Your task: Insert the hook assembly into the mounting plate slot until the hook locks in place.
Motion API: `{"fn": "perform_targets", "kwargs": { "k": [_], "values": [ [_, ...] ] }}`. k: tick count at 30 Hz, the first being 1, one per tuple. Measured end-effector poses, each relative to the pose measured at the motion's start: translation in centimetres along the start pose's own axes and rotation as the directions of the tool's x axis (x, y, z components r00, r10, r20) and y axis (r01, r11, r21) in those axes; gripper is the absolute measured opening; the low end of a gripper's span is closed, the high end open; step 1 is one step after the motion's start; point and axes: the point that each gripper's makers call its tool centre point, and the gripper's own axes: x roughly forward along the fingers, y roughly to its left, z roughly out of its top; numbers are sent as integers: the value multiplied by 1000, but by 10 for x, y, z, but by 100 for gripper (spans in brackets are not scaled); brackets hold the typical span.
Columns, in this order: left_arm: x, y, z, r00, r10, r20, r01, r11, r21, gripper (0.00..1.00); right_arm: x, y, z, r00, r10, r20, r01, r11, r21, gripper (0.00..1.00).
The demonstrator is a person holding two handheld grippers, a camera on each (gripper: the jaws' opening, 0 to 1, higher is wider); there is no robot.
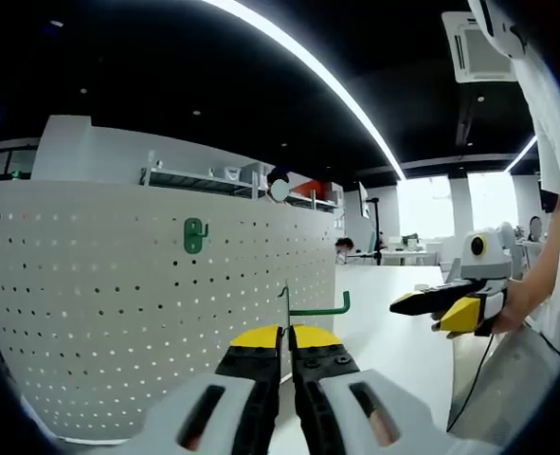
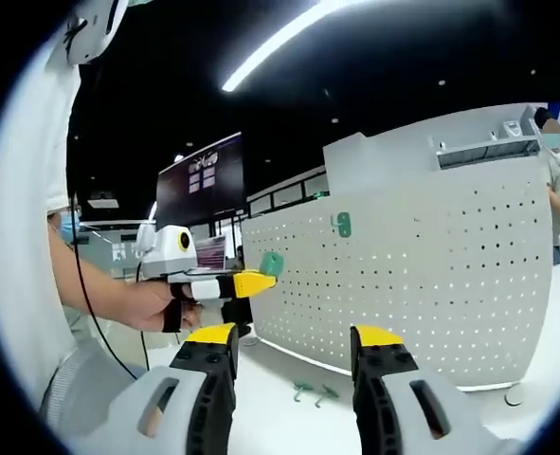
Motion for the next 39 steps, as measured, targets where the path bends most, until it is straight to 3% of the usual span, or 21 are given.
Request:
{"fn": "perform_targets", "kwargs": {
  "k": [10,26,39],
  "values": [
    [5,-10,-1,1000,-4,4,4,1000,-9,3,15,12,6,999,42,11,-42,999,-12,43],
    [13,-22,1,1000,-17,22,18,1000,-25,3,32,14,16,998,50,34,-50,999,2,32],
    [17,-36,2,999,-32,30,33,999,-37,3,43,11,26,997,41,66,-43,999,25,30]
  ]
}}
